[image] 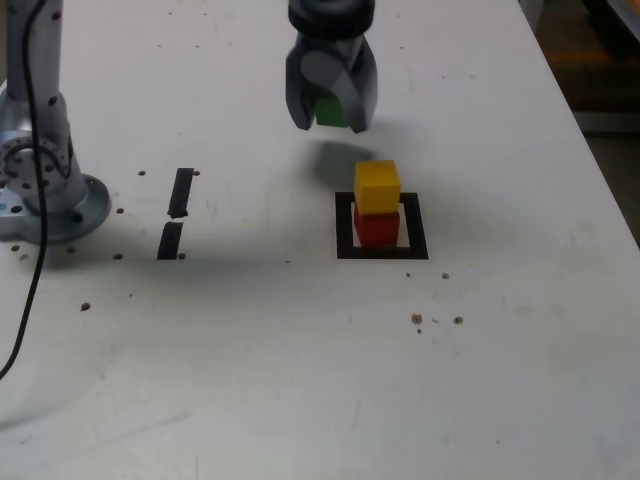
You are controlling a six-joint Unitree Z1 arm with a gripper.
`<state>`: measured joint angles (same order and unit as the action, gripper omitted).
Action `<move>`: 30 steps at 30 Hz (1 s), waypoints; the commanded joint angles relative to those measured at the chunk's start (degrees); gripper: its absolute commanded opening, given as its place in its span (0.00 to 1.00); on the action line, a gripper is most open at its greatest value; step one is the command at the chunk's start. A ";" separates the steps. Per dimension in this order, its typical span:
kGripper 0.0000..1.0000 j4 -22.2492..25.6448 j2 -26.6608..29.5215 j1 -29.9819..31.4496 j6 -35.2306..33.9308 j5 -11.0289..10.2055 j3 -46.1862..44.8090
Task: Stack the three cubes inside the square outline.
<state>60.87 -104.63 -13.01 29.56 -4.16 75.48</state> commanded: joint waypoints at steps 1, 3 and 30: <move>0.10 2.13 1.50 0.61 -1.29 -0.21 1.69; 0.10 5.70 2.62 1.32 -3.52 -0.60 3.92; 0.11 19.45 0.96 18.95 -30.24 2.77 22.39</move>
<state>80.49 -103.38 5.81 -0.45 -1.46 98.03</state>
